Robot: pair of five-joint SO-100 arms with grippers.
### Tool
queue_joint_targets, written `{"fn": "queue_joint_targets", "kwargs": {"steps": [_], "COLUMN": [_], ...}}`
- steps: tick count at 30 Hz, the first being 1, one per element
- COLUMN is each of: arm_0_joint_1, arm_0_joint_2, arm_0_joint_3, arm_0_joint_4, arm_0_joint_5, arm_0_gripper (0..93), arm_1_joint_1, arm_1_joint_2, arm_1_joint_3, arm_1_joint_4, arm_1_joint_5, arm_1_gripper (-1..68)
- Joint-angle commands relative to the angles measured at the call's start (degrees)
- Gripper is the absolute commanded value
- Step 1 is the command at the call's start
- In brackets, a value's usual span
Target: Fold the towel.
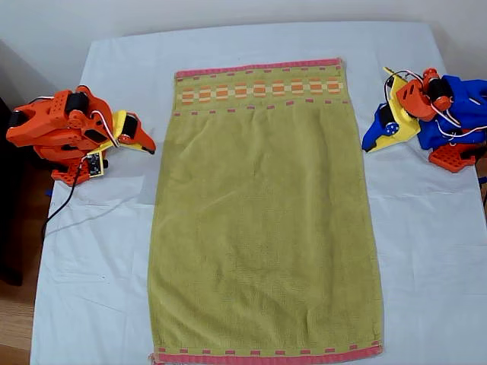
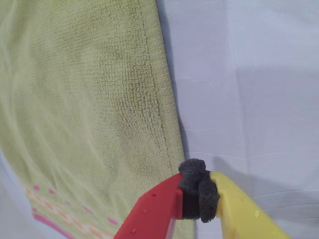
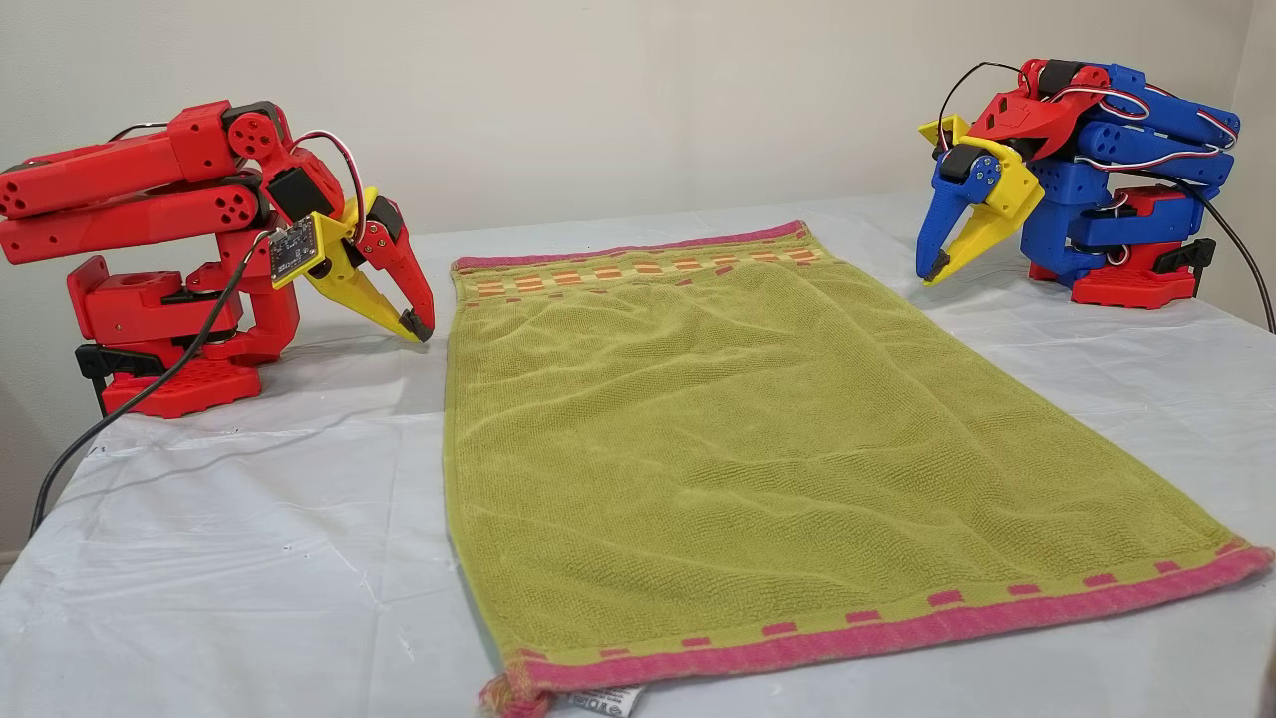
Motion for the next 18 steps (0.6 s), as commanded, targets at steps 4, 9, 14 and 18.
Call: {"fn": "queue_joint_targets", "kwargs": {"steps": [4, 9, 14, 18], "arm_0_joint_1": [-8.6, -8.6, -8.6, -8.4], "arm_0_joint_2": [0.3, 0.3, 0.3, 0.3], "arm_0_joint_3": [3.6, 3.6, 3.6, 3.6], "arm_0_joint_4": [-18.2, -18.2, -18.2, -18.2], "arm_0_joint_5": [-34.0, -34.0, -34.0, -34.0], "arm_0_gripper": [0.3, 0.3, 0.4, 0.4], "arm_1_joint_1": [9.1, 9.1, 9.2, 9.5], "arm_1_joint_2": [12.2, 12.2, 12.2, 12.2], "arm_1_joint_3": [12.8, 12.8, 12.8, 12.8], "arm_1_joint_4": [-24.3, -24.3, -24.3, -24.0], "arm_1_joint_5": [22.1, 22.1, 22.1, 22.4], "arm_1_gripper": [0.2, 0.2, 0.2, 0.2]}}
